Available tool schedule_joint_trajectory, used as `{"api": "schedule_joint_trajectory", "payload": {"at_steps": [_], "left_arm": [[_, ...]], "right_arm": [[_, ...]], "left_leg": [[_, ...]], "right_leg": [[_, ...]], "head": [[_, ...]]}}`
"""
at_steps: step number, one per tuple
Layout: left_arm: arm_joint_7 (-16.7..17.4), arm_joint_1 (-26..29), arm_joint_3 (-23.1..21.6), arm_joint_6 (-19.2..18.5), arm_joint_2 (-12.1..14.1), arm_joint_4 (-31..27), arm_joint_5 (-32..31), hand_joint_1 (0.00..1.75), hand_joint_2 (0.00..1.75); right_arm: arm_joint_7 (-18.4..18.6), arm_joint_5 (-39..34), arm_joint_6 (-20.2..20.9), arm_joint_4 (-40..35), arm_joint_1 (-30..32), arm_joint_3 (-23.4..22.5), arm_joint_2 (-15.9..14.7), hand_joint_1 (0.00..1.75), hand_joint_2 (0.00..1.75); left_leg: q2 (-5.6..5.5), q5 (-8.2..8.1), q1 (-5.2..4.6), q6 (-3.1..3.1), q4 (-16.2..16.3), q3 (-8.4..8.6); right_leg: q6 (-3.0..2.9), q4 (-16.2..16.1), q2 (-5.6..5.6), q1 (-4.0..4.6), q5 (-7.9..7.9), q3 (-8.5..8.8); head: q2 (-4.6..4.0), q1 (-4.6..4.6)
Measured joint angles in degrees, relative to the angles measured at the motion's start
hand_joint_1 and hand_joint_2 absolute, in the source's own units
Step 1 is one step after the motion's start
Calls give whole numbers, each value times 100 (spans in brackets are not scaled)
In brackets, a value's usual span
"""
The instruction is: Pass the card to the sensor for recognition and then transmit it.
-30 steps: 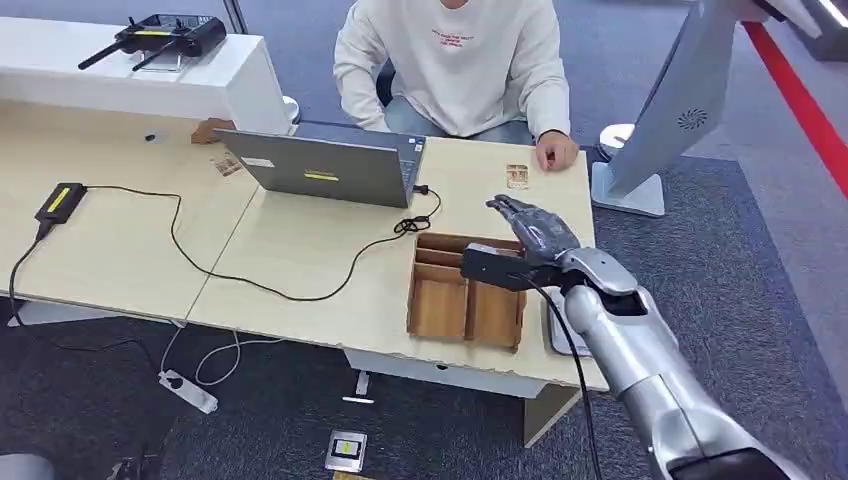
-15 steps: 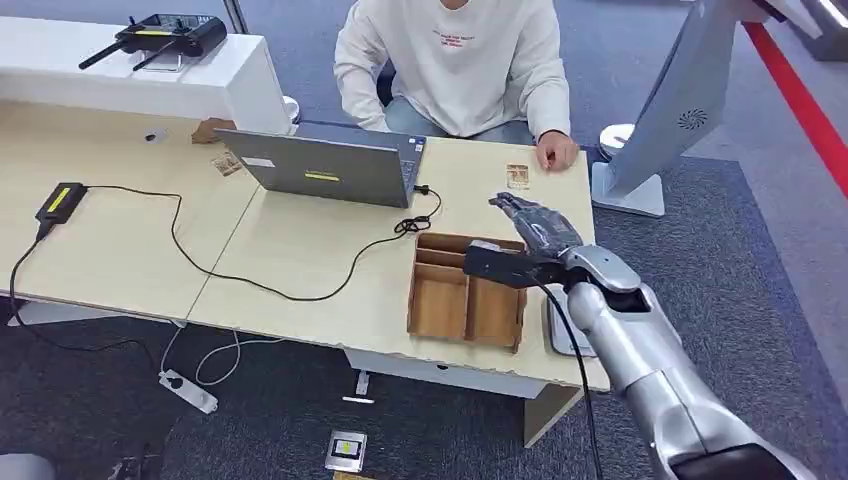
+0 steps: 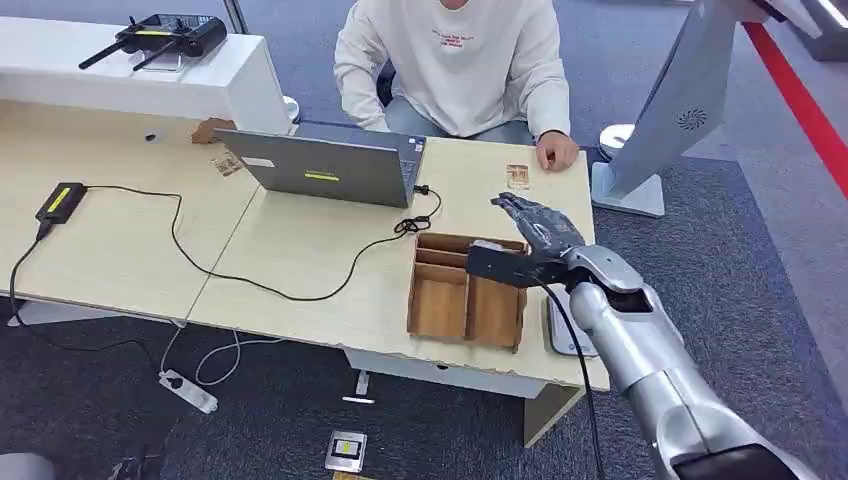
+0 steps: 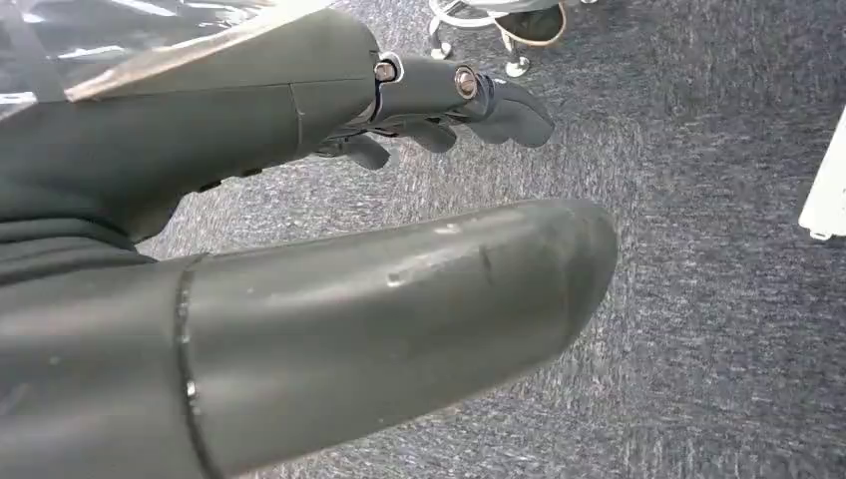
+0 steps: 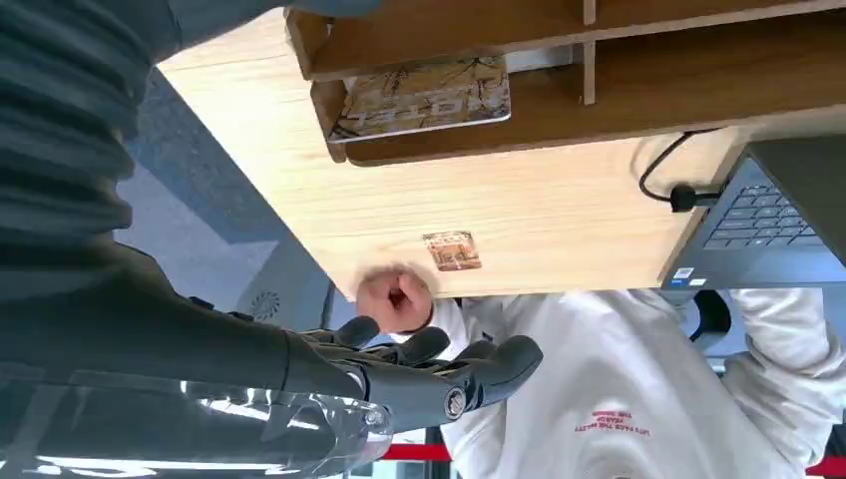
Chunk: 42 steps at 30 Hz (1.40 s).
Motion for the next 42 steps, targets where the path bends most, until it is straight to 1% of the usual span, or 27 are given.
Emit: {"api": "schedule_joint_trajectory", "payload": {"at_steps": [9, 10, 11, 12, 20, 24, 35, 42], "left_arm": [[-24, -14, 0, 118, -2, 9, 52, 0, 0], [-24, -16, 0, 120, -7, 11, 63, 0, 0], [-24, -16, 0, 125, -9, 13, 83, 0, 0], [-24, -16, 0, 127, -11, 15, 92, 0, 0], [42, -16, 0, 131, -11, 17, 114, 0, 0], [39, -15, -2, 114, 7, 20, 118, 0, 0], [35, -16, -2, 81, 59, 26, 116, 0, 0], [-18, -26, -13, 72, 210, 103, 11, 0, 0]], "right_arm": [[-11, -52, 26, 68, -1, 17, 20, 0, 175], [-18, -52, 24, 92, -3, 17, 28, 7, 175], [-26, -52, 22, 116, -3, 17, 31, 157, 175], [-33, -52, 22, 147, -7, 20, 33, 175, 175], [-35, -103, 127, 306, -7, 22, 28, 175, 175], [22, -118, 186, 334, 1, 22, -11, 175, 175], [48, -118, 214, 332, 5, 15, -101, 175, 175], [160, -81, 264, 245, 68, -13, -221, 175, 175]], "left_leg": [[0, 0, 0, 0, 0, 0], [0, 0, 0, 0, 0, 0], [0, 0, 0, 0, 0, -1], [0, 0, 0, 0, 0, 0], [0, 0, 0, 0, 0, 0], [0, 0, 0, 0, 0, 0], [0, 0, 0, 0, 0, 1], [0, 0, 0, 0, 1, 3]], "right_leg": [[0, 0, 0, 0, 0, 0], [0, 0, 0, 0, 0, 0], [0, 0, 0, 0, 0, 0], [0, 0, 0, 0, 0, 0], [0, 0, 0, 0, 0, 0], [0, 0, 0, 0, 0, -1], [0, 0, 0, 0, 0, 0], [0, 0, 0, 0, 0, 1]], "head": [[0, -2], [0, -2], [0, 0], [0, -2], [0, -2], [0, -2], [0, -2], [0, 2]]}}
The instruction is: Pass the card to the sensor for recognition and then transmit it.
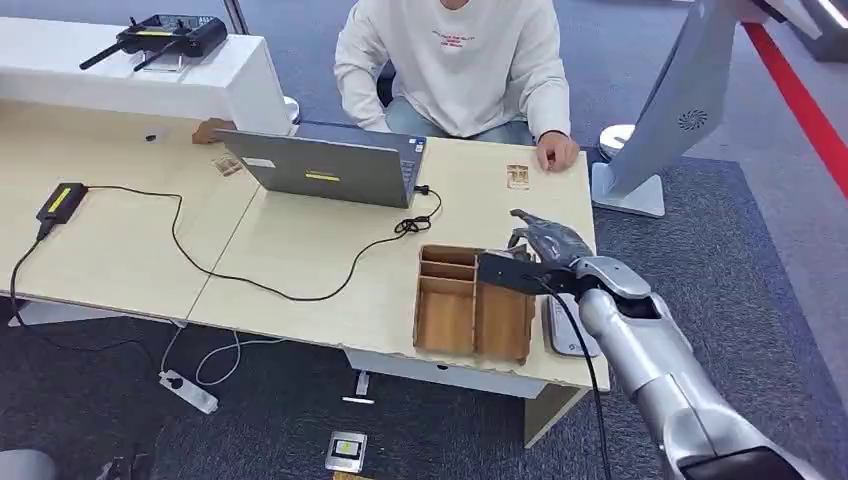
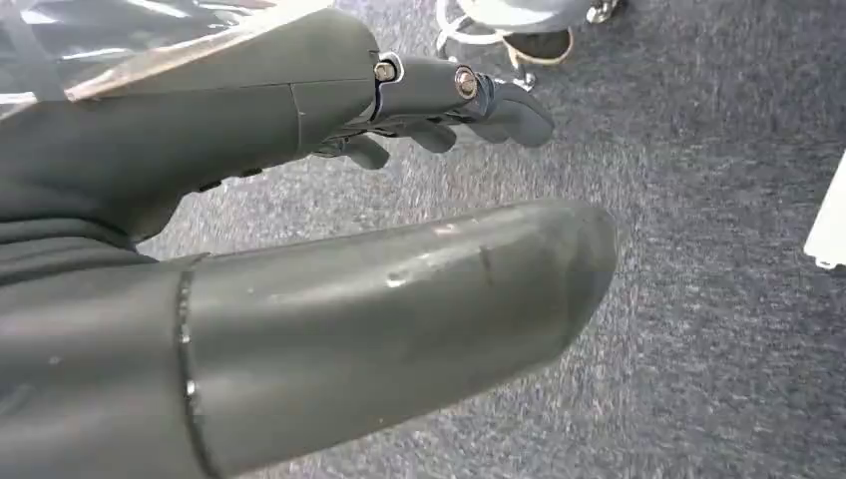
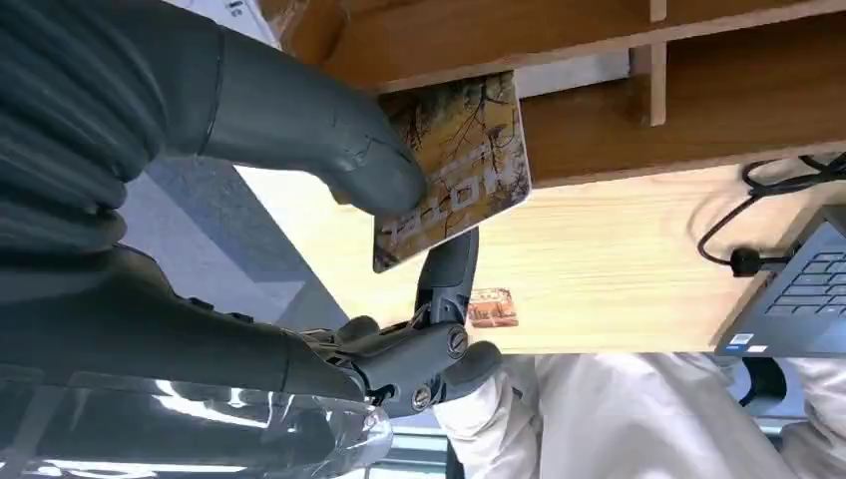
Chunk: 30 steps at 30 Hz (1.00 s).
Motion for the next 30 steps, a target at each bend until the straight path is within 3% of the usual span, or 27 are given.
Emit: {"api": "schedule_joint_trajectory", "payload": {"at_steps": [9, 15, 18, 30], "left_arm": [[-345, -38, -39, 98, 238, 173, -203, 0, 0], [-640, -53, -153, 122, 446, 341, -385, 0, 0], [-601, -88, -214, 111, 516, 470, -490, 0, 0], [-782, -145, -472, 140, 656, 798, -695, 0, 0]], "right_arm": [[153, -70, -219, -394, 235, -186, -300, 175, 175], [422, -162, 289, -1585, 412, -628, -754, 175, 175], [470, -201, 466, -2215, 416, -942, -1003, 175, 175], [398, -223, 308, -3420, 533, -1626, -1375, 175, 175]], "left_leg": [[0, 0, -1, 0, 1, 1], [1, -1, -3, 0, 3, -1], [1, -1, -3, 0, 2, -2], [2, -1, -2, 0, 1, -3]], "right_leg": [[1, -1, 0, -1, 0, 1], [1, -1, -1, -4, 0, -2], [1, -2, 0, -4, 0, -4], [1, -2, 0, -4, 0, -3]], "head": [[0, -2], [0, -2], [0, -4], [0, -4]]}}
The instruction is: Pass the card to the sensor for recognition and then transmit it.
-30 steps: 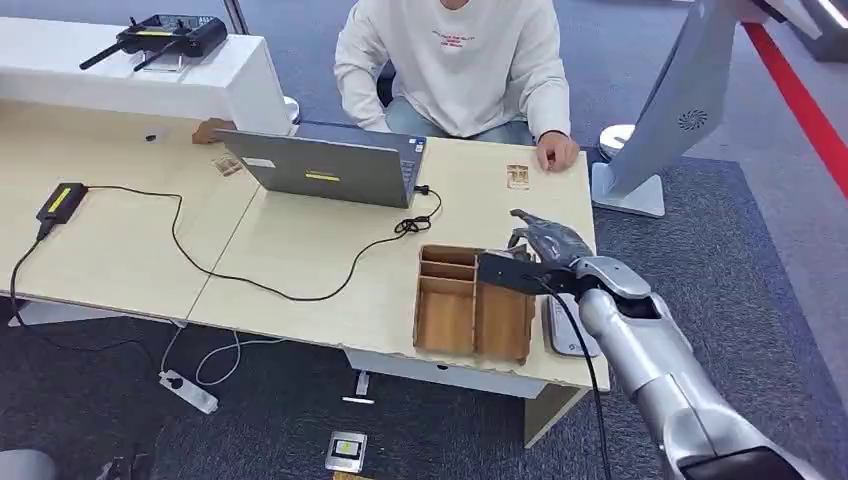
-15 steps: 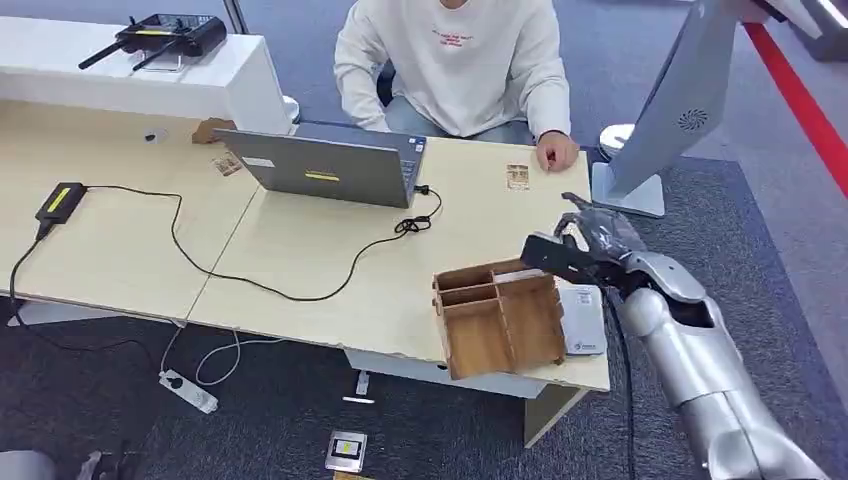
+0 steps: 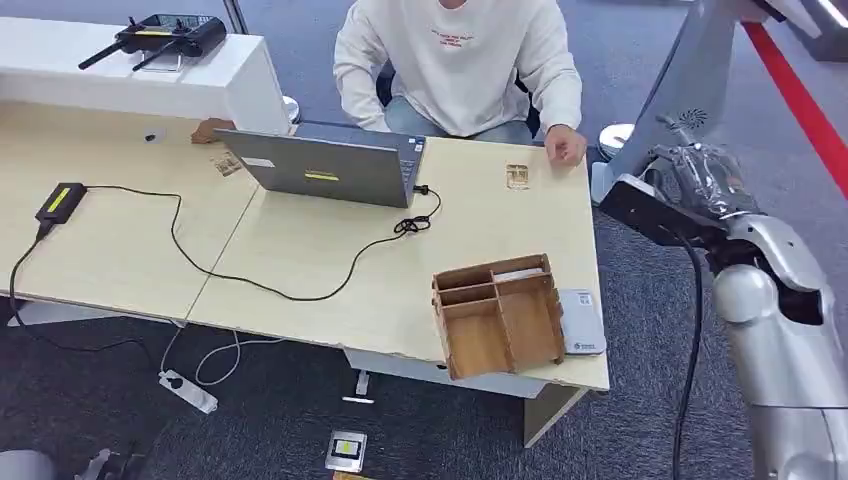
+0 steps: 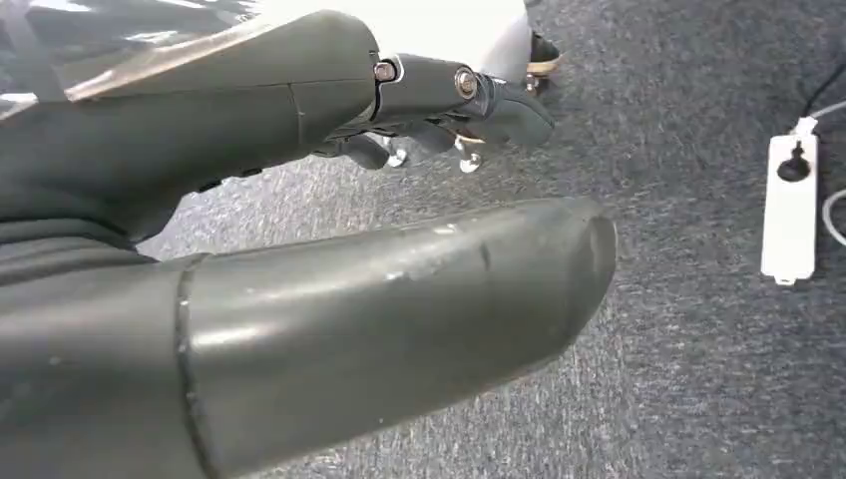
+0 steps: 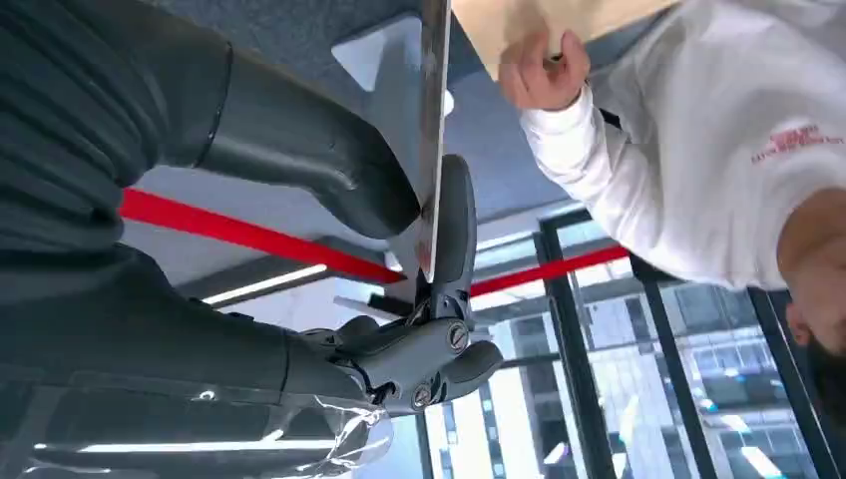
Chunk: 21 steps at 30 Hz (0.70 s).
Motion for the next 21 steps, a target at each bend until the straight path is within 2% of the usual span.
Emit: {"api": "schedule_joint_trajectory", "payload": {"at_steps": [11, 14, 18, 21], "left_arm": [[-57, -67, -135, 33, 83, 186, -39, 0, 0], [-61, -78, -148, 31, 94, 225, -55, 0, 0], [-55, -95, -184, 4, 114, 275, -55, 0, 0], [-11, -109, -210, 4, 125, 306, -44, 0, 0]], "right_arm": [[-77, 114, 81, -228, -50, -134, -9, 175, 175], [-125, 251, 212, -204, -82, -125, -4, 175, 175], [-295, 507, 186, 135, -277, -72, 79, 175, 175], [-442, 674, -25, 610, -546, 13, 204, 175, 175]], "left_leg": [[-2, 0, 0, 0, 0, -3], [-2, 0, 0, 0, -1, -8], [-3, 0, 1, 0, -2, -11], [-4, 1, 1, 0, -2, -12]], "right_leg": [[0, 0, 0, 1, 0, 1], [0, 0, 0, 1, 0, 0], [0, 1, 0, 1, 0, 0], [0, 2, -2, 2, 0, -1]], "head": [[0, 0], [0, -2], [0, -4], [0, 0]]}}
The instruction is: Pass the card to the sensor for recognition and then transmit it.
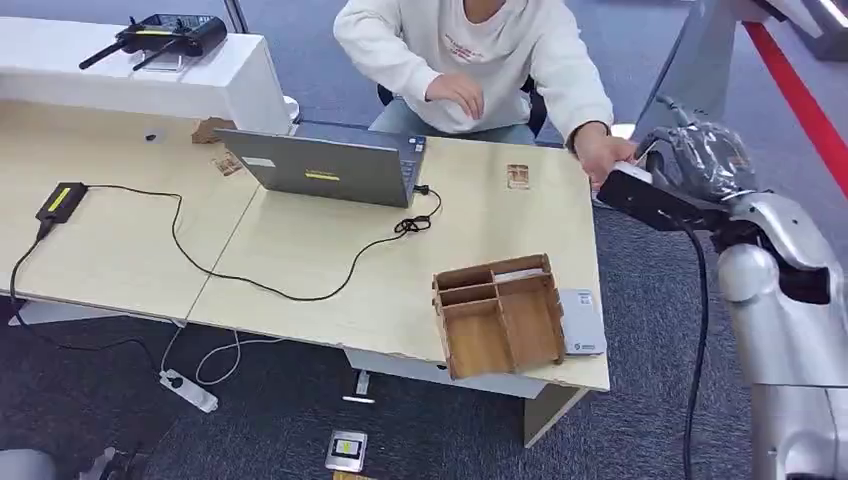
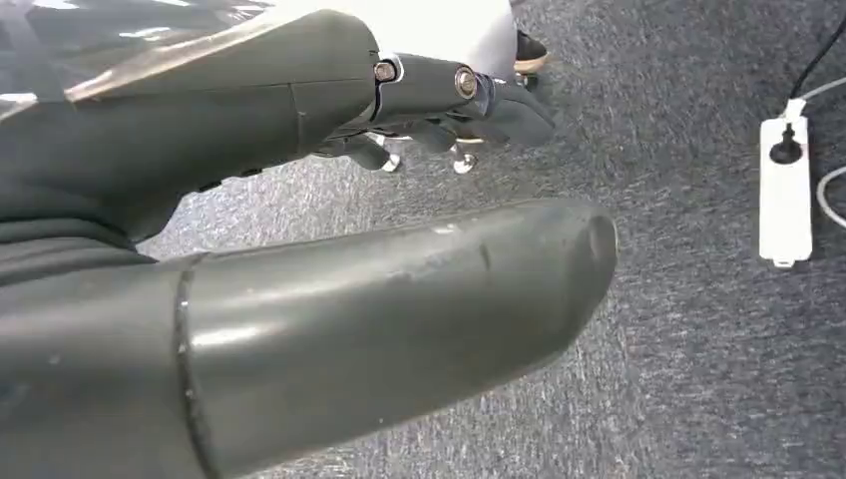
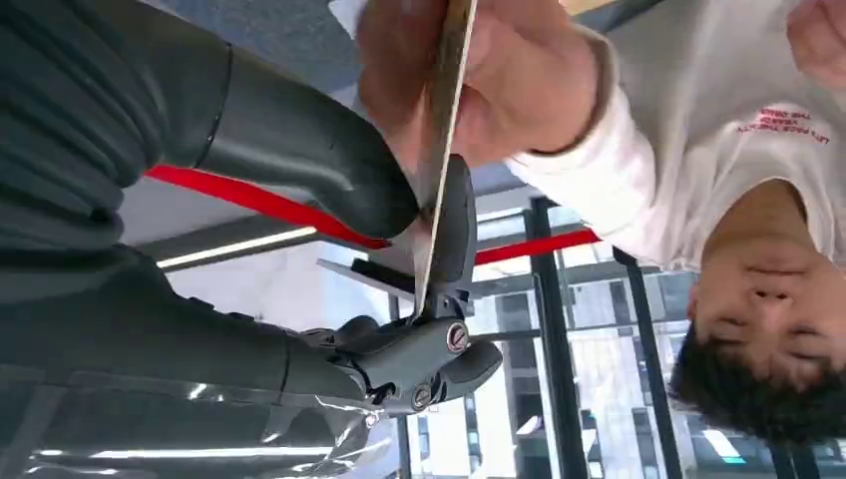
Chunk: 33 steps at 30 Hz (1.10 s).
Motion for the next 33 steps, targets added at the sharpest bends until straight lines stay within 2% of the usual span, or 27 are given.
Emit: {"api": "schedule_joint_trajectory", "payload": {"at_steps": [4, 10, 19, 20, 21, 29, 33], "left_arm": [[15, -56, -20, 0, 2, 11, 46, 0, 0], [-15, -94, -31, -61, 50, 2, 92, 0, 0], [-15, -116, -66, -214, 85, -2, 96, 0, 0], [-15, -122, -68, -221, 94, -4, 96, 0, 0], [-15, -130, -70, -223, 98, -4, 96, 0, 0], [6, -134, -113, -254, 124, -9, 203, 0, 0], [-35, -52, -127, -208, 122, -9, 315, 0, 0]], "right_arm": [[-205, 155, -225, 795, -494, 153, 195, 175, 175], [-275, 223, -198, 1633, -1043, 347, 380, 175, 175], [-247, 341, -229, 2379, -1187, 533, 531, 175, 175], [-247, 341, -236, 2443, -1188, 548, 542, 138, 175], [-245, 343, -244, 2495, -1187, 573, 553, 0, 175], [-225, 349, -419, 2661, -1163, 640, 566, 0, 175], [-275, -108, -408, 2403, -1095, 627, 546, 0, 175]], "left_leg": [[-12, 1, 0, 0, 1, -2], [-22, 1, 0, -1, 2, -11], [-21, -1, 0, 0, 2, -14], [-21, -1, 0, 0, 2, -13], [-21, -1, 0, 0, 2, -13], [-19, 0, 0, 0, 2, -10], [-15, -1, 0, 0, 3, -8]], "right_leg": [[0, 2, -9, 0, 0, -1], [3, 2, -19, 0, -3, -9], [3, 1, -19, 0, -6, -12], [3, 1, -19, 0, -6, -12], [3, 1, -19, 0, -6, -12], [3, 1, -19, 0, -5, -11], [2, 1, -17, 0, -5, -13]], "head": [[0, 0], [0, 0], [0, 0], [0, 0], [0, 2], [0, 0], [0, 0]]}}
